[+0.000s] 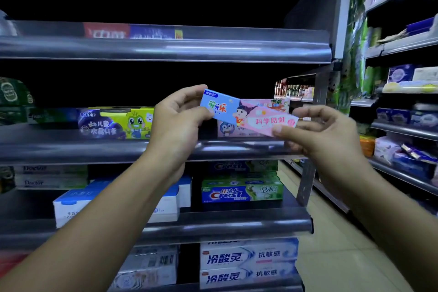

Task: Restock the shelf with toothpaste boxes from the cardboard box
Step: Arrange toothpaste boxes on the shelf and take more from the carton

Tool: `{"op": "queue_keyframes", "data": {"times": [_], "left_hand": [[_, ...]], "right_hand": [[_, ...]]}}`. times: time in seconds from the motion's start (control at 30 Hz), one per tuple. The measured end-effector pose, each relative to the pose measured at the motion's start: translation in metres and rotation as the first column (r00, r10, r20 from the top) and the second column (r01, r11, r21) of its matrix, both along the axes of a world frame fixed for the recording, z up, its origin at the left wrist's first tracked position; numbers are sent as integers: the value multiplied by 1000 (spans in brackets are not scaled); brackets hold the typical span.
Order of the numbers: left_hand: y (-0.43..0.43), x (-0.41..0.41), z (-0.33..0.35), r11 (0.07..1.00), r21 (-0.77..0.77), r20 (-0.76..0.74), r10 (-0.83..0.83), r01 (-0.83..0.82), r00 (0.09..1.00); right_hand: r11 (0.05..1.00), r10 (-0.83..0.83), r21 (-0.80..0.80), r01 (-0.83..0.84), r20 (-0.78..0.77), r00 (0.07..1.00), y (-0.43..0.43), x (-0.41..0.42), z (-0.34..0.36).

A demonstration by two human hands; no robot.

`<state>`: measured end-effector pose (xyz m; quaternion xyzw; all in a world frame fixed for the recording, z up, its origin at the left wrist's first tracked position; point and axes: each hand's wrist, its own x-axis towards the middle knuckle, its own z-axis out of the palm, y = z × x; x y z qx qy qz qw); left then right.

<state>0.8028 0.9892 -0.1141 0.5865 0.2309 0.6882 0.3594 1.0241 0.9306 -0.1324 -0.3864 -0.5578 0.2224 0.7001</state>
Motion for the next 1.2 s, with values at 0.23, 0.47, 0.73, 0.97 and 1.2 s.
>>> {"op": "queue_keyframes", "data": {"times": [0.23,0.47,0.73,0.97,1.2], "left_hand": [[19,17,21,986,62,-113,160,-154,981],[34,14,20,897,126,-470,430,-423,771],[35,9,20,862,199,-534,495,-467,686],[44,10,18,848,211,-547,515,-487,660],[23,-1,10,851,261,-407,526,-456,747]], "right_hand": [[965,-239,130,229,59,969,30,17,33],[902,-424,51,429,295,856,50,24,20],[895,-433,14,445,265,862,59,24,17],[876,-468,18,482,271,841,62,16,18],[741,-657,158,653,373,655,39,1,14]]}}
